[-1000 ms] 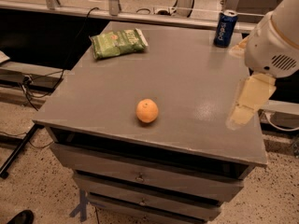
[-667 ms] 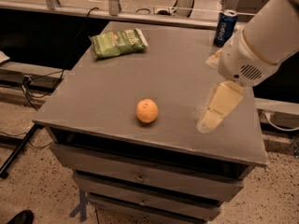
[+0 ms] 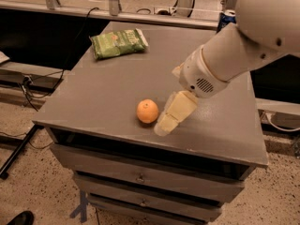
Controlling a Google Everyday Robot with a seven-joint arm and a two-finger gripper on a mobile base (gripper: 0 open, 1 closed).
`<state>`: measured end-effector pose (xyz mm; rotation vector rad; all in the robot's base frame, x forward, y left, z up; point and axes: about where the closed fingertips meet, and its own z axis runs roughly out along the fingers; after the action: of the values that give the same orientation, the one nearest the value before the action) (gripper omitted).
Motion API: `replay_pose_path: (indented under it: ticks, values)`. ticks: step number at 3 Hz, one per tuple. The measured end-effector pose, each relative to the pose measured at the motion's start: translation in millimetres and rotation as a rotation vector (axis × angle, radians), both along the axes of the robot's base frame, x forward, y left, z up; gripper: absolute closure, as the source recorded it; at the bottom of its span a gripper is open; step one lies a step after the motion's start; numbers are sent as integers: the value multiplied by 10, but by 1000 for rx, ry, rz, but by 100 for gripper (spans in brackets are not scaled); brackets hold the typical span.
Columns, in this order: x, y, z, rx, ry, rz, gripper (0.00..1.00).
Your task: Move orange near green jalapeno chip bag
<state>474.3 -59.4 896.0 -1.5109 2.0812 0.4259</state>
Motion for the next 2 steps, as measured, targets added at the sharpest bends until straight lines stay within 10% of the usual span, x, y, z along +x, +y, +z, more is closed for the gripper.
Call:
replay_pose_path:
  ticks: [2]
  values:
    - [252, 154, -385, 88, -13, -58, 0]
